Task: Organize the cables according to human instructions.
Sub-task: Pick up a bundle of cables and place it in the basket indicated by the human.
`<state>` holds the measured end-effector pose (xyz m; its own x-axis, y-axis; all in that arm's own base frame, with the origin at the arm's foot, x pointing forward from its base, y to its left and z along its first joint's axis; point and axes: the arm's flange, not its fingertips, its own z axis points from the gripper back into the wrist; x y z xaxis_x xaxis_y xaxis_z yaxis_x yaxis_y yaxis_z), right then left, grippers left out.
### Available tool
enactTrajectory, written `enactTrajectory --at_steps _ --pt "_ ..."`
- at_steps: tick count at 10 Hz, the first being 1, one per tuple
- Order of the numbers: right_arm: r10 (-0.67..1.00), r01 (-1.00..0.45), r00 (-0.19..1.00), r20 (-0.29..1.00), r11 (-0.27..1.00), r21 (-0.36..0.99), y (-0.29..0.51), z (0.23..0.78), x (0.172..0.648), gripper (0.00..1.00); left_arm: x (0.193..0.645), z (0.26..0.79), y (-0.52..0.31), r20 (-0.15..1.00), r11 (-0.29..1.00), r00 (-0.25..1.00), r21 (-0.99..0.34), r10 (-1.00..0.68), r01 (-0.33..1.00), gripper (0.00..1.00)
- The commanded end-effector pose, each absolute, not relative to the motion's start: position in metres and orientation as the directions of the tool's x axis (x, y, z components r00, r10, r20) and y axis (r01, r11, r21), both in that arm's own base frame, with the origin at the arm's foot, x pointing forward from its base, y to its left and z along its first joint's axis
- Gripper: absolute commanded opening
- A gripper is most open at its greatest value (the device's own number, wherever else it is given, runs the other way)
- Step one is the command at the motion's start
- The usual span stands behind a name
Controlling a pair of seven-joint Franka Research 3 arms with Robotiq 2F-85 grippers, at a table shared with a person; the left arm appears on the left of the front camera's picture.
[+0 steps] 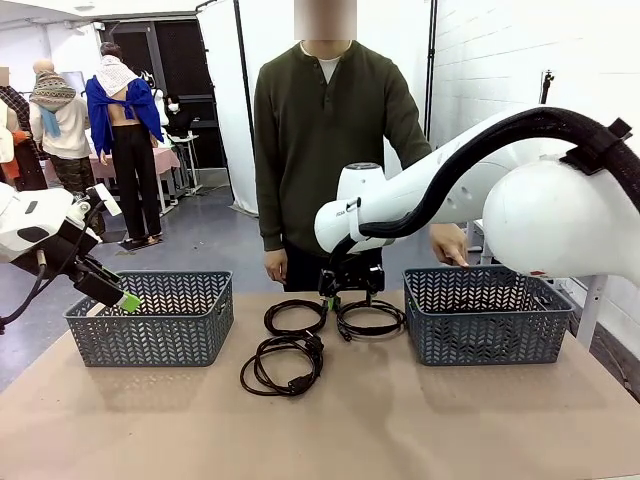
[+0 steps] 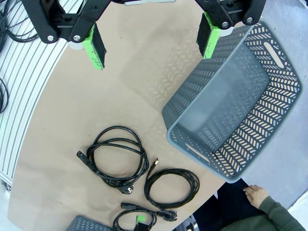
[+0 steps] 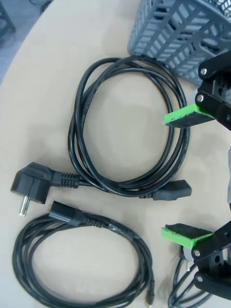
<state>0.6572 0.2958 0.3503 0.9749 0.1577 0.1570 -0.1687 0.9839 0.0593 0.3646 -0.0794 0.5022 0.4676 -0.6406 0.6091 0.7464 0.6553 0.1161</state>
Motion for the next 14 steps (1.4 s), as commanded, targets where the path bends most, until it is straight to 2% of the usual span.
enactTrajectory --at_steps 1,7,14 --pt "0.096 -0.103 0.982 0.165 0.994 0.036 0.305 0.342 0.669 1.0 0.366 0.501 -0.078 0.618 0.654 0.465 0.107 -0.634 0.749 1.0" --pt "0.005 -0.009 0.992 0.124 0.999 0.031 0.305 0.324 0.689 1.0 0.366 0.501 -0.078 0.618 0.654 0.465 0.107 -0.634 0.749 1.0" --pt "-0.028 0.028 0.992 0.119 1.0 0.001 0.302 0.308 0.697 1.0 0.366 0.501 -0.078 0.618 0.654 0.465 0.107 -0.634 0.749 1.0"
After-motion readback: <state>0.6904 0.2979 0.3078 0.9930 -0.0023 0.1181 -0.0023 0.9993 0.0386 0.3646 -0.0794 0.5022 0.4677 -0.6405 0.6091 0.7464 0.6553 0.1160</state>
